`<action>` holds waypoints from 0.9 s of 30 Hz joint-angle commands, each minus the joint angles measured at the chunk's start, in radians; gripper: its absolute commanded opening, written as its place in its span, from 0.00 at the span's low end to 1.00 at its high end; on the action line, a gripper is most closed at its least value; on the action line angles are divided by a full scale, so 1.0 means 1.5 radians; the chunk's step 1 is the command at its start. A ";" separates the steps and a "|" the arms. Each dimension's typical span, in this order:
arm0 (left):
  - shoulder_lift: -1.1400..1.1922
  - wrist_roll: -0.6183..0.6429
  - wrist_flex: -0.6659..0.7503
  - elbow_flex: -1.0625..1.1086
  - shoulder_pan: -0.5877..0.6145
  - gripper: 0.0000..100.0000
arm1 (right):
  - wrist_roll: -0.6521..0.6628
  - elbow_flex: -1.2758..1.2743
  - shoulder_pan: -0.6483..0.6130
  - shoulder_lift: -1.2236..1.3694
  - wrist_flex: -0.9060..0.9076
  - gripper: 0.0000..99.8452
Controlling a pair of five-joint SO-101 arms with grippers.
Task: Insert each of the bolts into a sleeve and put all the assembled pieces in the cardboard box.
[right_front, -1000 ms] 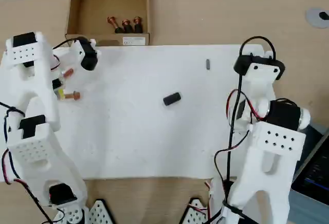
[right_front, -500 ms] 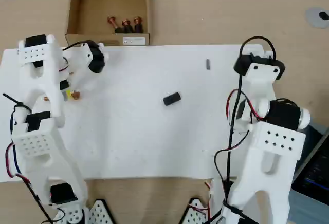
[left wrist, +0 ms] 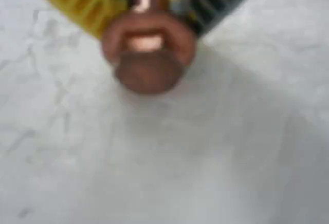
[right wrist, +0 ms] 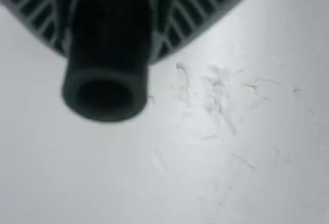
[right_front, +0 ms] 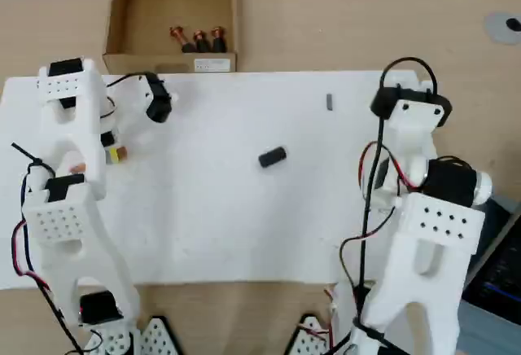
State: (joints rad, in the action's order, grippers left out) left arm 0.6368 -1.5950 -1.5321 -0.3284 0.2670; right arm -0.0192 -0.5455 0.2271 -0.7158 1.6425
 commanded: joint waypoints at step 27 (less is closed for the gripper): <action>-0.587 0.528 -0.118 0.119 -0.166 0.00 | 0.023 0.229 0.008 -0.041 0.077 0.01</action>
State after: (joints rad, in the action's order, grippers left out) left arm -0.1089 -0.9152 -1.7116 -0.1918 0.0614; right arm -0.0146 -0.2862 0.2271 -0.7219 1.7499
